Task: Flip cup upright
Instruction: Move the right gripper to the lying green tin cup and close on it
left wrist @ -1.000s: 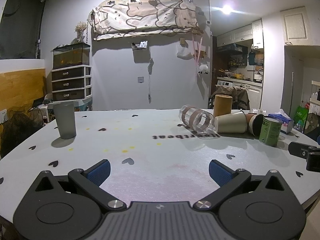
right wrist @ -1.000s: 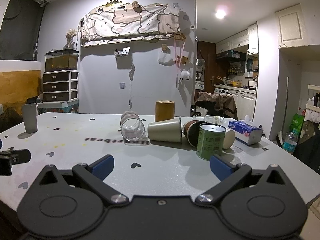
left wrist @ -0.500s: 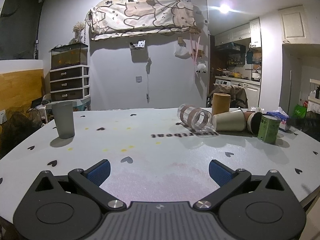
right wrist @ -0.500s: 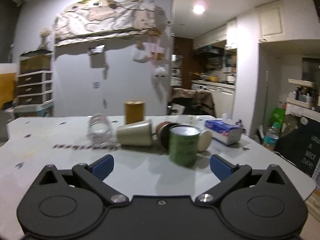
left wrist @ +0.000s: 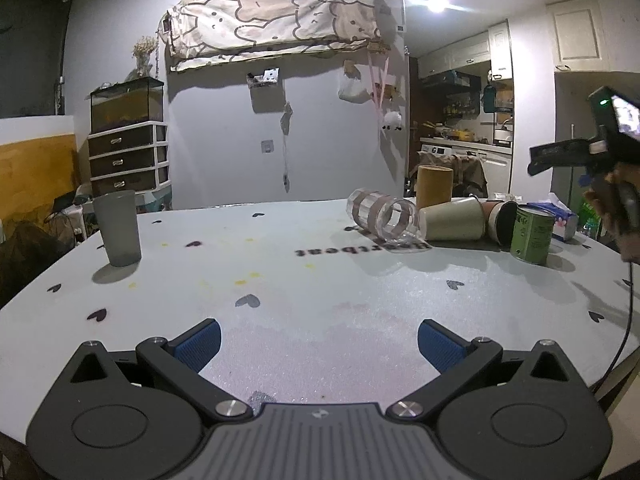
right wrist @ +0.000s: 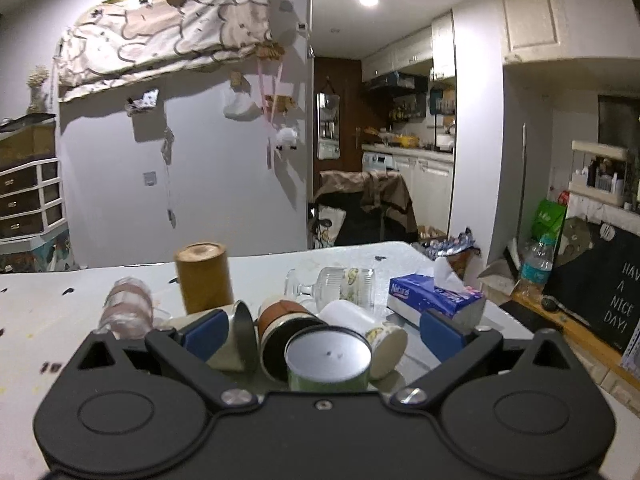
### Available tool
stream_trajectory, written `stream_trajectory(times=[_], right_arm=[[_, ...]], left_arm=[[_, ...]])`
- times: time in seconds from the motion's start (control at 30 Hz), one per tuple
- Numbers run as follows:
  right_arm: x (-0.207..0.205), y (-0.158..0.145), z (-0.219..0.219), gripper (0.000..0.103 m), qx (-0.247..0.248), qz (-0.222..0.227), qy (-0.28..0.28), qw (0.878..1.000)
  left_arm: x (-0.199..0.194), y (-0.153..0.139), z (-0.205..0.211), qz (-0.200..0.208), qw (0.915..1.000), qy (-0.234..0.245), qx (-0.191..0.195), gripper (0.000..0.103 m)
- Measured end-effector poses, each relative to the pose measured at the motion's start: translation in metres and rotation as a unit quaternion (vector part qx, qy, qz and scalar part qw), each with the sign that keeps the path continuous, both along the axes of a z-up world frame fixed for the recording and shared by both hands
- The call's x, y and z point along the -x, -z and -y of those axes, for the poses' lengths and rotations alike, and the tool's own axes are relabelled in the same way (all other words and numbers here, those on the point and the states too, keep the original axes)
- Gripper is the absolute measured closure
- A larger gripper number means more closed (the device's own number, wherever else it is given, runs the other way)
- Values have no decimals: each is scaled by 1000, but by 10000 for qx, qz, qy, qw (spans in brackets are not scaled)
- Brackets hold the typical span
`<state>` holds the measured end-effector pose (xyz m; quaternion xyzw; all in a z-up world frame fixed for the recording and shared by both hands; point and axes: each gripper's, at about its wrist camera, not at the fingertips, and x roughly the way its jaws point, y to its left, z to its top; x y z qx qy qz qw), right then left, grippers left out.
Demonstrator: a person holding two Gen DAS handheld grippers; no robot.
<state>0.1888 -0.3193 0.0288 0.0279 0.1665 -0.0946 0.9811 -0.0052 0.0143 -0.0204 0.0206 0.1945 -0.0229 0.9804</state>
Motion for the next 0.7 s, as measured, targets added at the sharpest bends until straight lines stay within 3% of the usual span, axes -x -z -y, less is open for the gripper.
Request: stream_trajectory(times=[0.3,0.47,0.57,0.7], right_arm=[[-71,32,15,6,-398,-939,198,9946],[-80,41,10,12,-327,-1105,236,9931],[-82,43,8,27,-232,-1183,256,9924],[-70,42,1,28,-26,-1194,222,9926]], left_arm=[[1,5,-9,-3,10000,-70,-27,0],[2,7,-11,-13,10000,-68,-1,0],[2,8,-12,-13,10000,-52,17,0],[1,9,-11,-23,10000,-46,65,0]])
